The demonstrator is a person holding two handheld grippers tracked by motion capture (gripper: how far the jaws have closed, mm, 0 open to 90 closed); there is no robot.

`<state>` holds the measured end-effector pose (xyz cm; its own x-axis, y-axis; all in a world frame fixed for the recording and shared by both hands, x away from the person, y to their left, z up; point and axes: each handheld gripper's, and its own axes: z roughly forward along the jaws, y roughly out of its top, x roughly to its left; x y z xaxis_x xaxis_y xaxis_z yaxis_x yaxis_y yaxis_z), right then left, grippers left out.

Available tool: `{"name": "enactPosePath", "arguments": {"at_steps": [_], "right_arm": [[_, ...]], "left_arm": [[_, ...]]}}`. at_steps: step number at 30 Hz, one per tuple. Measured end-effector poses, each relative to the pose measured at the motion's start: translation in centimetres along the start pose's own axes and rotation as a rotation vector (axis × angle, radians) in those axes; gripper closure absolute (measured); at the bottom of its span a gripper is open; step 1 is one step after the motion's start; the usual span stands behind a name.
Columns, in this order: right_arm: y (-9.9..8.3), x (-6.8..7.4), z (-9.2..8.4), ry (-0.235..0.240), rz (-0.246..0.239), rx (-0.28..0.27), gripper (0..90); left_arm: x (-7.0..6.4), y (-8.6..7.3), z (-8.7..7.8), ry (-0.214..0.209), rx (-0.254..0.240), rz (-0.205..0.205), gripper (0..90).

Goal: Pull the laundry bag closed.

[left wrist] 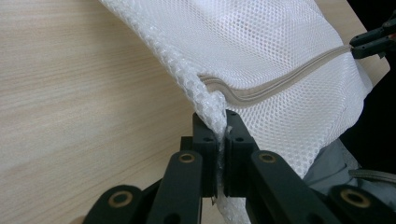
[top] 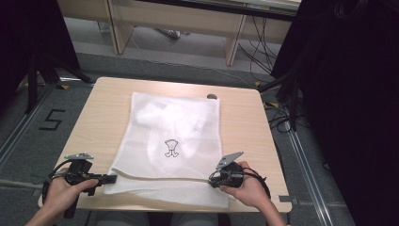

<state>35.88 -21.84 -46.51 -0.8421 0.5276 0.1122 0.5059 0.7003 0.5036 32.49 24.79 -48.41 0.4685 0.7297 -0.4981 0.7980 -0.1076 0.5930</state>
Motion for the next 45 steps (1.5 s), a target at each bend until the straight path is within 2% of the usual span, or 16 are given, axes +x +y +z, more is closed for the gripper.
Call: {"name": "enactPosePath", "arguments": {"at_steps": [2,8,12,13,14,17,18,19,21,25,27,39,41,42,44,45], "right_arm": [[-0.1,0.1,-0.1,0.001,0.021,0.015,82.5],[-0.2,-0.2,-0.1,-0.007,-0.014,-0.009,82.4],[-0.4,-0.2,-0.4,-0.011,0.012,-0.002,82.4],[-0.5,-0.3,-0.4,-0.022,-0.001,-0.007,82.4],[-0.5,-0.1,-0.5,-0.030,0.017,0.001,82.4],[-0.7,-0.2,-0.6,-0.025,0.012,0.001,82.5],[-0.8,-0.2,-0.6,-0.021,0.026,-0.002,82.4],[-0.8,-0.4,-0.6,-0.020,0.007,-0.014,82.5],[-0.9,-0.4,-0.8,-0.038,0.017,-0.005,82.4],[-1.2,-0.6,-1.0,-0.035,0.010,-0.013,82.4],[-1.3,-0.5,-1.0,-0.038,0.029,-0.007,82.4],[-2.0,-0.8,-1.3,-0.053,0.035,-0.005,82.5],[-2.0,-0.7,-1.3,-0.049,0.061,0.004,82.4],[-2.1,-1.0,-1.3,-0.052,0.038,0.005,82.4],[-2.3,-0.9,-1.4,-0.058,0.069,0.005,82.4],[-2.4,-1.1,-1.5,-0.060,0.056,0.003,82.4]], "left_arm": [[0.0,0.0,0.0,-0.001,0.000,-0.001,85.2],[0.0,0.0,0.0,0.005,0.000,0.001,85.2],[-0.1,0.0,0.0,0.008,-0.005,0.003,85.2],[0.0,0.0,0.0,0.006,0.002,0.006,85.2],[0.0,0.0,0.0,0.004,0.001,0.002,85.2],[-0.1,0.0,0.1,0.015,-0.013,0.000,85.2],[0.0,0.0,0.0,0.003,0.003,0.004,85.2],[0.0,0.0,0.0,0.008,0.004,0.008,85.2],[0.0,0.0,0.0,0.004,0.000,0.001,85.2],[0.0,0.0,0.0,0.004,0.005,0.008,85.2],[0.0,0.0,0.0,0.004,0.001,0.004,85.1],[0.0,0.0,0.0,0.007,0.007,0.008,85.1],[0.1,0.0,0.0,0.008,0.008,0.007,85.1],[0.1,0.0,0.0,0.014,0.005,0.008,85.0],[0.1,0.0,0.0,0.006,0.008,0.008,85.0],[0.1,0.0,0.0,0.005,0.006,0.008,85.1]]}}
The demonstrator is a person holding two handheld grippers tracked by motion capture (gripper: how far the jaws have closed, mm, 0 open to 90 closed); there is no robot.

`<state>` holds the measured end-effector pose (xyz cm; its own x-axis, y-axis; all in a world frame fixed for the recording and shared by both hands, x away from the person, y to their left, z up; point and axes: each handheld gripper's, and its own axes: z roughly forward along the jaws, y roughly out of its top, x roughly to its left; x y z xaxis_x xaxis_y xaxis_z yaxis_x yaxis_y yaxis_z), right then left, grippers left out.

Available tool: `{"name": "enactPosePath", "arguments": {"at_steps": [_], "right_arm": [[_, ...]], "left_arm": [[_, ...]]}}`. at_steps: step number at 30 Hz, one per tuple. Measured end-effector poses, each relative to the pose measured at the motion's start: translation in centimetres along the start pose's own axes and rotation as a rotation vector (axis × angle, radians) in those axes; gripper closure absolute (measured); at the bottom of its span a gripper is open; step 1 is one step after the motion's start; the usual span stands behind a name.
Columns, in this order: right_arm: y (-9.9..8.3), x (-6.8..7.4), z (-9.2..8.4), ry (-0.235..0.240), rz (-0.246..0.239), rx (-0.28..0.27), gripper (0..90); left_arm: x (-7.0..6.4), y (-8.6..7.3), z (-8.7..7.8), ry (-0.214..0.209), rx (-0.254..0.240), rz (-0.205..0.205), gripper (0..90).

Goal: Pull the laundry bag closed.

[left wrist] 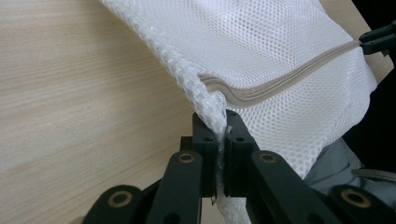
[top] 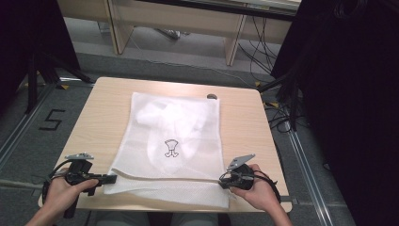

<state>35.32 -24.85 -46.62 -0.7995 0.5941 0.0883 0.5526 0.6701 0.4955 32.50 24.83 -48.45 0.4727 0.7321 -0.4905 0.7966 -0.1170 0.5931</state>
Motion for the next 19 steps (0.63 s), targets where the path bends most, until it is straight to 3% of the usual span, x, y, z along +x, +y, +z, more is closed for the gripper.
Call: {"name": "enactPosePath", "arguments": {"at_steps": [4,9,10,11,12,14,16,18,19], "right_arm": [[-0.4,-0.2,-0.1,-0.007,0.024,0.011,82.4],[-0.5,-0.4,-0.2,-0.004,0.004,0.008,82.4],[-0.5,-0.2,-0.1,0.001,0.020,0.010,82.3],[-0.5,-0.2,0.0,0.000,0.005,0.007,81.8],[-0.4,-0.4,0.0,0.004,-0.017,-0.014,77.7],[-0.4,-0.3,0.1,-0.010,0.039,-0.070,62.8],[-0.3,-0.4,-0.2,-0.005,0.061,-0.146,60.4],[-0.3,-0.5,-0.3,-0.067,0.074,-0.221,57.7],[-0.3,-0.6,-0.5,-0.082,0.097,-0.224,56.5]], "left_arm": [[0.0,0.0,0.0,0.001,0.003,0.004,85.0],[0.0,0.0,0.1,0.004,0.003,0.001,84.9],[0.1,0.0,0.2,0.006,0.029,0.015,84.3],[0.2,-0.2,0.6,0.028,0.052,0.021,82.1],[0.4,-0.4,0.9,0.040,0.054,0.007,72.5],[0.7,-0.5,1.1,0.079,0.077,0.007,49.7],[0.9,-0.3,0.6,0.118,0.055,0.037,36.6],[0.8,-0.1,0.4,0.152,-0.012,0.067,27.1],[0.7,-0.1,0.3,0.173,-0.033,0.094,25.5]]}}
